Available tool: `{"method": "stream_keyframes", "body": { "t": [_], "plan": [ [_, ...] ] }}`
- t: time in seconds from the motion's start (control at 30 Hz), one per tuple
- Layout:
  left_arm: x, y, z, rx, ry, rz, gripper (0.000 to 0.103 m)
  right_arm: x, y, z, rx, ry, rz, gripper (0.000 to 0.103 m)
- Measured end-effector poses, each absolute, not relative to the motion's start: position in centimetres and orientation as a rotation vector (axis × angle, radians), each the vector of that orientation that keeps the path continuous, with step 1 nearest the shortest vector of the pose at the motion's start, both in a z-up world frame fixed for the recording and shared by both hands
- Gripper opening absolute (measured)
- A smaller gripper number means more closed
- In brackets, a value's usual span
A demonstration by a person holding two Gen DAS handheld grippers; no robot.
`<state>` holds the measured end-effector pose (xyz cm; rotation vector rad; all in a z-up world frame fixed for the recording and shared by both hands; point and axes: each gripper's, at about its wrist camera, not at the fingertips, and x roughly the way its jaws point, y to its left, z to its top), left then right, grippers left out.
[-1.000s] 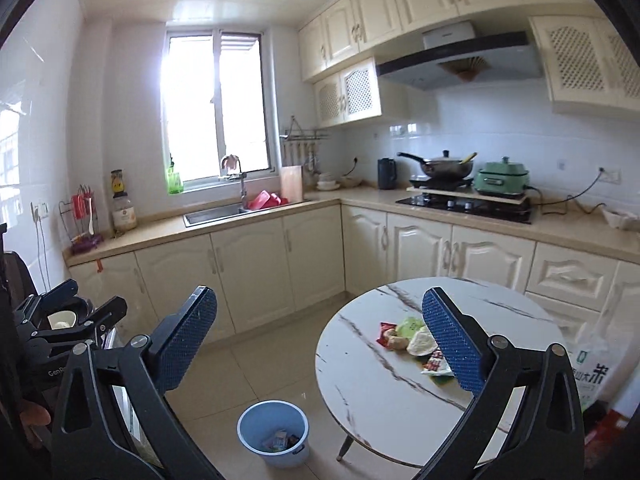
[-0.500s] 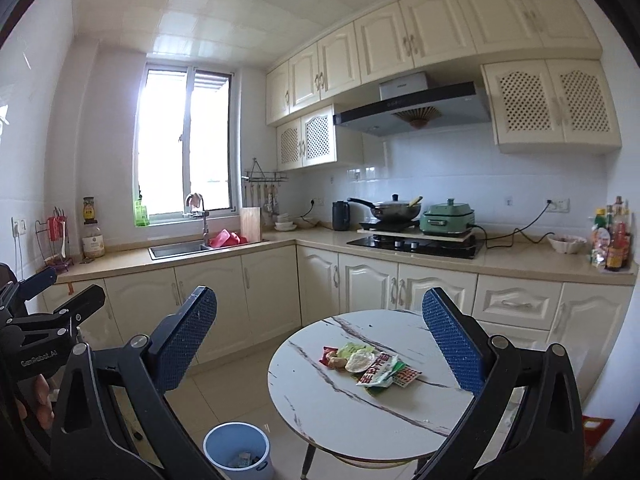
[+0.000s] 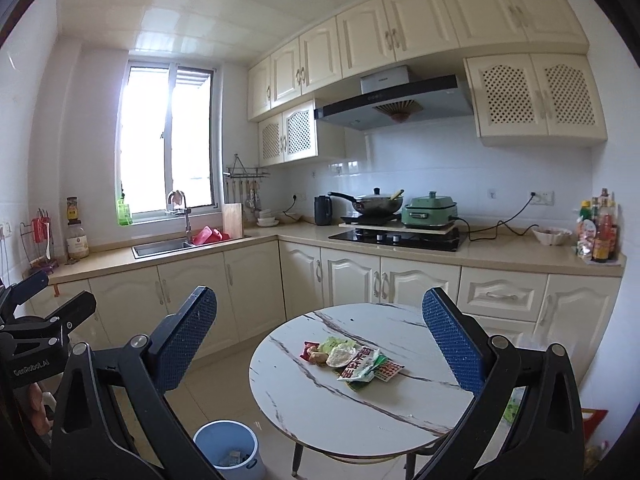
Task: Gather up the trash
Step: 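Move both tools back toward the round table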
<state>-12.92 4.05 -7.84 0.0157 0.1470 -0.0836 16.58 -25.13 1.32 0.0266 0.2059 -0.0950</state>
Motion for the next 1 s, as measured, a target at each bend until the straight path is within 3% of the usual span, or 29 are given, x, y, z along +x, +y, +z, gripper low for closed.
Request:
{"method": "stream_keyframes", "body": {
  "t": [0.6,1.0],
  "plan": [
    [-1.7,0.4,-6.4,0.052,0.270,-0.137,0.102,20.1,-29.2,-2.1,0.067,0.300,-0.160,0.103],
    [13.8,-5.3,-6.8,0.100,0.477,-0.191,0.102,28.2,-35.7,-11.2,0.175,0.543,-0.209,0.103]
  ]
}}
